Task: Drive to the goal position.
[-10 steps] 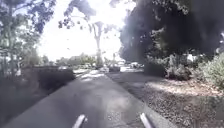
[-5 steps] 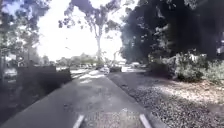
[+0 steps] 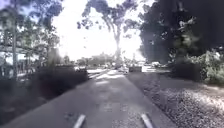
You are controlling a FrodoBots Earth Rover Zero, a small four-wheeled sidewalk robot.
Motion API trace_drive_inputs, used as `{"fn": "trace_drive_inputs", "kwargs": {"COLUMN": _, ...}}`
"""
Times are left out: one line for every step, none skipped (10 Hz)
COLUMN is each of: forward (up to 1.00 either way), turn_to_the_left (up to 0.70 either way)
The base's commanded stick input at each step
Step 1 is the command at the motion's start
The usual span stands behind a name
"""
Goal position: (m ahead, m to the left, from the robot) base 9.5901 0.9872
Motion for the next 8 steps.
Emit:
{"fn": "trace_drive_inputs", "kwargs": {"forward": 1.00, "turn_to_the_left": 0.00}}
{"fn": "trace_drive_inputs", "kwargs": {"forward": 1.00, "turn_to_the_left": 0.00}}
{"fn": "trace_drive_inputs", "kwargs": {"forward": 1.00, "turn_to_the_left": 0.00}}
{"fn": "trace_drive_inputs", "kwargs": {"forward": 1.00, "turn_to_the_left": 0.00}}
{"fn": "trace_drive_inputs", "kwargs": {"forward": 1.00, "turn_to_the_left": 0.00}}
{"fn": "trace_drive_inputs", "kwargs": {"forward": 1.00, "turn_to_the_left": 0.00}}
{"fn": "trace_drive_inputs", "kwargs": {"forward": 1.00, "turn_to_the_left": -0.12}}
{"fn": "trace_drive_inputs", "kwargs": {"forward": 1.00, "turn_to_the_left": -0.40}}
